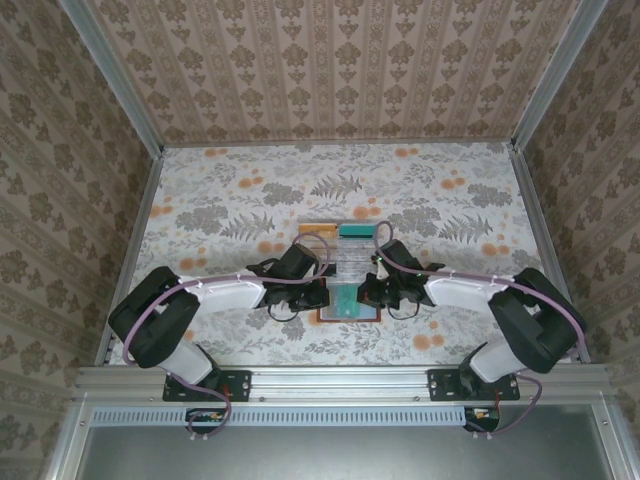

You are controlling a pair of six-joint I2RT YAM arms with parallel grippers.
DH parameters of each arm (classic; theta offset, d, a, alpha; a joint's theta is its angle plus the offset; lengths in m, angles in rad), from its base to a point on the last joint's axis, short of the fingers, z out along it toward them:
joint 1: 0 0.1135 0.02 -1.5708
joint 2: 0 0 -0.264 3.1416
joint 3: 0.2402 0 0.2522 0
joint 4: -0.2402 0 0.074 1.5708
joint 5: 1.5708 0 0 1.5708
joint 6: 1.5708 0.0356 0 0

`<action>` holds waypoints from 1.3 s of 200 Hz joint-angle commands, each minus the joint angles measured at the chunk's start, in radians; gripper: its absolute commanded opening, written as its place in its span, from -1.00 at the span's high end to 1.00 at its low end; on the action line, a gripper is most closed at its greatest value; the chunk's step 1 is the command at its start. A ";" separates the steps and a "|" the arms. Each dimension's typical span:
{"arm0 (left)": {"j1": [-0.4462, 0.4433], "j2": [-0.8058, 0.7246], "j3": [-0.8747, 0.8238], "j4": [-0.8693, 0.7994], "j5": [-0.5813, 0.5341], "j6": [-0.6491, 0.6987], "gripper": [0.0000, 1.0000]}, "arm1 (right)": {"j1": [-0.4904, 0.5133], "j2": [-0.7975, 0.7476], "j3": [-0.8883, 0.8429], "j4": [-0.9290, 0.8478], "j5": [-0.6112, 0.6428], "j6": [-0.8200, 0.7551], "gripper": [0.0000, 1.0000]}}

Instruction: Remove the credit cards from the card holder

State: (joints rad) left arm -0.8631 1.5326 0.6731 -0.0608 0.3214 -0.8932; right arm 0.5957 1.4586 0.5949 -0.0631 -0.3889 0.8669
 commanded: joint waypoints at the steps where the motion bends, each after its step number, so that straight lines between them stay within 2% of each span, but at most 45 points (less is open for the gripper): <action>1: -0.001 0.005 -0.009 -0.090 -0.020 0.022 1.00 | -0.033 -0.060 -0.030 -0.110 0.034 -0.041 1.00; 63: 0.000 -0.021 0.010 -0.111 -0.020 0.035 0.98 | -0.075 -0.220 -0.031 -0.235 0.039 -0.096 1.00; 92: 0.004 -0.064 0.041 -0.150 -0.025 0.049 0.87 | -0.076 -0.292 -0.006 -0.300 0.047 -0.126 1.00; 130: 0.023 -0.165 0.091 -0.210 -0.046 0.057 0.27 | -0.076 -0.330 0.105 -0.425 0.061 -0.195 1.00; 147: 0.037 -0.219 0.103 -0.224 -0.057 0.055 0.11 | -0.071 -0.324 0.175 -0.491 0.070 -0.246 1.00; 175: 0.069 -0.310 0.108 -0.239 -0.067 0.052 -0.31 | -0.057 -0.292 0.304 -0.591 0.098 -0.359 1.00; 203: 0.114 -0.390 0.114 -0.275 -0.073 0.066 -0.93 | -0.039 -0.230 0.441 -0.690 0.154 -0.503 1.00; 214: 0.136 -0.416 0.116 -0.288 -0.069 0.075 -1.00 | -0.032 -0.203 0.492 -0.717 0.177 -0.573 1.00; 245: 0.205 -0.465 0.119 -0.322 -0.035 0.102 -1.00 | -0.014 -0.143 0.611 -0.756 0.262 -0.775 1.00; 260: 0.237 -0.478 0.118 -0.333 -0.019 0.117 -1.00 | -0.013 -0.129 0.635 -0.733 0.262 -0.878 1.00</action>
State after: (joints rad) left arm -0.6666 1.0836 0.7631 -0.3374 0.2691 -0.8227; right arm 0.5747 1.3060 1.1671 -0.7479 -0.1932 0.2253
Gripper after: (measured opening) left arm 0.999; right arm 0.064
